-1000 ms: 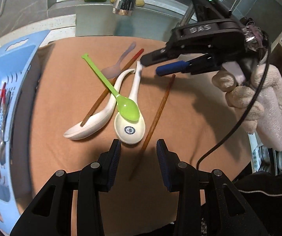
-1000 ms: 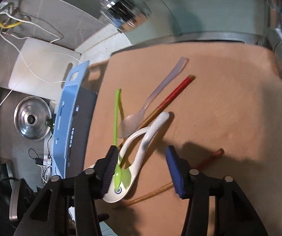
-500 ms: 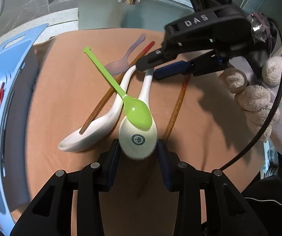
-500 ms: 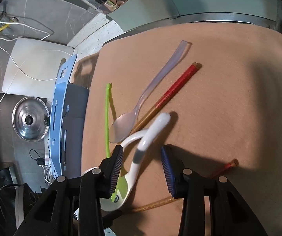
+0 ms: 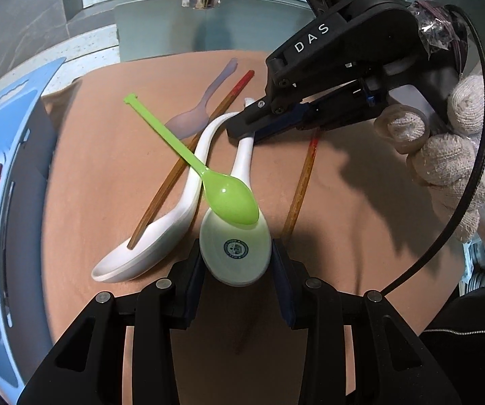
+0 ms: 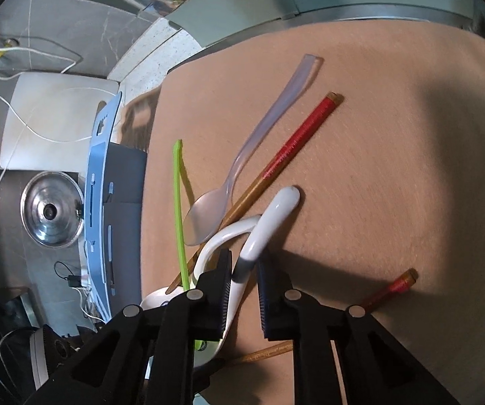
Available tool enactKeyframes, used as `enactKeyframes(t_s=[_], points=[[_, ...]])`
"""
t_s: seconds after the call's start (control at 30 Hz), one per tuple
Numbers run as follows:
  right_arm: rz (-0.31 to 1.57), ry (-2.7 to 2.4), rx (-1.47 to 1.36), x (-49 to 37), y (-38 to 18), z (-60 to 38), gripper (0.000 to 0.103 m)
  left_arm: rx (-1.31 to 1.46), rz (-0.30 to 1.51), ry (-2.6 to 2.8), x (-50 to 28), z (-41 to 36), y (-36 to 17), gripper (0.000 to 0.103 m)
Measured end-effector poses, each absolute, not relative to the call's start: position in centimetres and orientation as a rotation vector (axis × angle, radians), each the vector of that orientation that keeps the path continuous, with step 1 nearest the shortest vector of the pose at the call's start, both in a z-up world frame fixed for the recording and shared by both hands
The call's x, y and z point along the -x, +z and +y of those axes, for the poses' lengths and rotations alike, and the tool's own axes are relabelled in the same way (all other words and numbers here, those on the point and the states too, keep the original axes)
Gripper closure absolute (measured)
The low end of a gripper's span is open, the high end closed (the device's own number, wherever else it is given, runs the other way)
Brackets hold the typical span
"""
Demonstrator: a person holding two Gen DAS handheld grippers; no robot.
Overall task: Organize utensils
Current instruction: 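Close the right gripper on the white ceramic spoon handle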
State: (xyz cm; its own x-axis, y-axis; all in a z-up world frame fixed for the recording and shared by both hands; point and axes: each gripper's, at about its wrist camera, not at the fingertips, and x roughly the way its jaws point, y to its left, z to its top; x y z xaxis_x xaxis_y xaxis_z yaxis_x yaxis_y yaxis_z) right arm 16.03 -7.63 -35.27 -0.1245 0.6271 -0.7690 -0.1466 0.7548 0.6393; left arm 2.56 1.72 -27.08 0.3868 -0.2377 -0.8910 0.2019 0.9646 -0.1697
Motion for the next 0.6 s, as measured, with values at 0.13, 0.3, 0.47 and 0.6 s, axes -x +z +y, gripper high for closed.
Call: enactKeyframes(t_s=[0.13,0.3,0.47,0.6], points=[[1.561,0.687,-0.411,-15.7,-35.0,-8.0,0.091,0.033,1.137,-0.290,-2.4,1.7,-27.0,0.067],[1.564,0.686,-0.429,-15.2,-34.6,-8.6,0.091,0.043,1.137,-0.306,-2.0,1.6,-27.0,0.067],[1.569,0.684,-0.448,-14.8,-34.6,-9.2,0.092,0.035,1.134,-0.311,-1.6,1.1,-26.8,0.067],[1.565,0.688,-0.471,-14.6,-34.2,-9.7,0.092,0.014,1.120,-0.308,-1.0,0.5,-26.1,0.067]])
